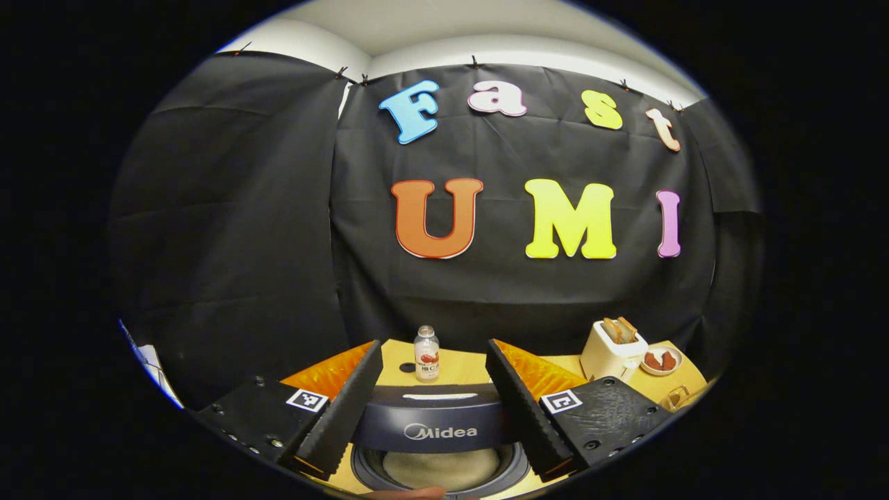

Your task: Close the left gripper, press the button to open the rice cooker; take a wooden spoon from the chopstick holder with the right hand, scoop a spoonful of rice and pour it into the rice cooker, then put the wooden spoon back into the chopstick holder.

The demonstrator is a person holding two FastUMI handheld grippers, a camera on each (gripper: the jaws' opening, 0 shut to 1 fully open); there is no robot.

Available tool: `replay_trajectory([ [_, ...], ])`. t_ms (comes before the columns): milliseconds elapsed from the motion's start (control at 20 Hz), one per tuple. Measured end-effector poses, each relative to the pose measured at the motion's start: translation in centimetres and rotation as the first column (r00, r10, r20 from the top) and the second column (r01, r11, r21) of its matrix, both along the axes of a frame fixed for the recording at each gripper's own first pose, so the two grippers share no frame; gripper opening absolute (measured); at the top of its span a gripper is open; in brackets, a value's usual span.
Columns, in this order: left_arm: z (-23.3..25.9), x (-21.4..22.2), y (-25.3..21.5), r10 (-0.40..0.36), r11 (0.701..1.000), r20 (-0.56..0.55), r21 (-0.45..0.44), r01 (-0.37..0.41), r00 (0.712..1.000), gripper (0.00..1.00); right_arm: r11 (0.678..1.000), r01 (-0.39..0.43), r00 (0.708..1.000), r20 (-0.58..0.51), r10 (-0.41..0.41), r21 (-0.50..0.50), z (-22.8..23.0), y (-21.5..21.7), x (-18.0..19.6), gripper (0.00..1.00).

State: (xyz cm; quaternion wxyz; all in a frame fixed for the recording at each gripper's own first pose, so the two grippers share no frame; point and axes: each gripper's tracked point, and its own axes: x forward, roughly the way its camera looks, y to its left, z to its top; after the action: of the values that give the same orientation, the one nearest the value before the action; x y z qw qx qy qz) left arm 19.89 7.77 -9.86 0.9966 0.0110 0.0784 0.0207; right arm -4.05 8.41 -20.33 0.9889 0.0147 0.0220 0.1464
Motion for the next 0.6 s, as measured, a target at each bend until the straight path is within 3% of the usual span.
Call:
replay_trajectory([
  [50,-0.8,-0.8,-0.1,-0.006,1.0,-0.017,0.0,0.006,1.0,1.0,1.0,0.01,1.0,0.006,-0.01,-0.001,0.1,-0.3,-0.2,0.88],
  [150,-2.6,-2.1,-0.4,-0.015,1.0,-0.058,-0.006,0.015,0.998,0.96,1.0,0.024,1.0,0.012,-0.024,-0.008,0.3,-0.5,-1.1,0.89],
  [600,-9.4,-5.9,-0.8,0.007,1.0,-0.212,-0.024,-0.012,0.977,0.96,0.996,-0.007,0.994,0.104,0.016,-0.087,3.5,0.9,-7.7,0.89],
])
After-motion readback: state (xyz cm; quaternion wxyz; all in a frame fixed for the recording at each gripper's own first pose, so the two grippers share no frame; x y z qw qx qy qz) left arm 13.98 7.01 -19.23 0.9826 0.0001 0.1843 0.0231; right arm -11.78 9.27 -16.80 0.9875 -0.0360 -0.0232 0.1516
